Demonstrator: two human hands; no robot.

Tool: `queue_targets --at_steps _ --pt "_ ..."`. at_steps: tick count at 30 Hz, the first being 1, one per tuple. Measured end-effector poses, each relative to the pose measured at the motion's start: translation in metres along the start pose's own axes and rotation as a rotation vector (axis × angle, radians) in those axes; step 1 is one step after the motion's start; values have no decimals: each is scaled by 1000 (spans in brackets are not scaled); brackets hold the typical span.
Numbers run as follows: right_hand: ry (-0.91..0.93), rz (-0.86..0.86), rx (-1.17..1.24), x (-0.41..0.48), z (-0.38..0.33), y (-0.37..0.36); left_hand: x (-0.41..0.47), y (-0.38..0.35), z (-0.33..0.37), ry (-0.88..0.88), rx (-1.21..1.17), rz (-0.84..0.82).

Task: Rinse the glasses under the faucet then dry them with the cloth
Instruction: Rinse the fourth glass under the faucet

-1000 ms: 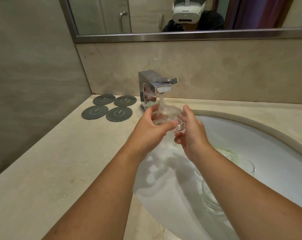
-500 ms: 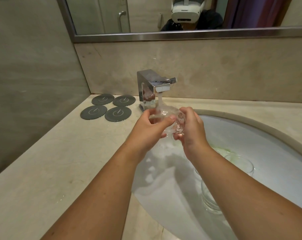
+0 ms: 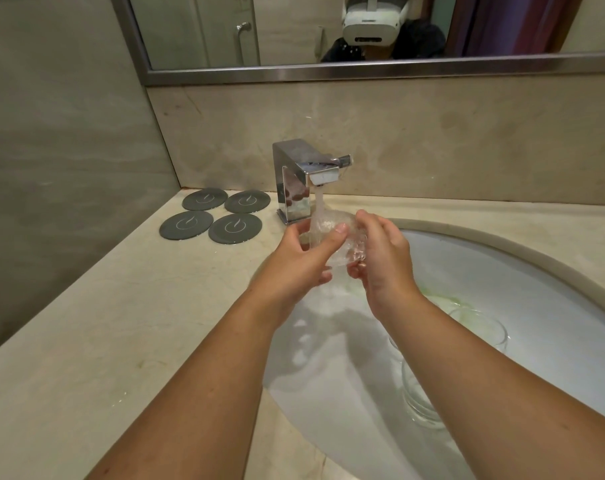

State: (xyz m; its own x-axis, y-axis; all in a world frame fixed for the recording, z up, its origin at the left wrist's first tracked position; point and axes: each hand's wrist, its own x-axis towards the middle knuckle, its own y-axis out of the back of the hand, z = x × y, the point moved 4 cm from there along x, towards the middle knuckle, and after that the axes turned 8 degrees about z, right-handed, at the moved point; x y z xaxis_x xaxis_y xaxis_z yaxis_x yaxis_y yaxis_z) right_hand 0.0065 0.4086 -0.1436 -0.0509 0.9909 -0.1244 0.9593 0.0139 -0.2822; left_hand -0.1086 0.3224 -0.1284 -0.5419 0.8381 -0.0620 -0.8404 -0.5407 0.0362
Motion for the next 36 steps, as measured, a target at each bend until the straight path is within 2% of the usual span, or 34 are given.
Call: queue_targets --at_steps 4,8,11,17,23,31,36 --pt "4 -45 -5 1 3 -2 1 1 3 -16 -30 36" --pt "-114 -57 -43 2 8 -2 5 3 3 -40 -102 24" --pt "-182 -66 19 -1 8 -3 5 2 4 -70 -87 13" --pt "-100 -22 56 2 5 -1 2 -2 1 7 -56 -12" --pt "10 -32 3 1 3 -2 4 4 1 7 -37 63" --pt "-156 -93 -13 -2 8 -5 5 5 8 -115 -4 92" --pt "-128 -61 51 -4 4 -5 5 1 4 -73 -6 41"
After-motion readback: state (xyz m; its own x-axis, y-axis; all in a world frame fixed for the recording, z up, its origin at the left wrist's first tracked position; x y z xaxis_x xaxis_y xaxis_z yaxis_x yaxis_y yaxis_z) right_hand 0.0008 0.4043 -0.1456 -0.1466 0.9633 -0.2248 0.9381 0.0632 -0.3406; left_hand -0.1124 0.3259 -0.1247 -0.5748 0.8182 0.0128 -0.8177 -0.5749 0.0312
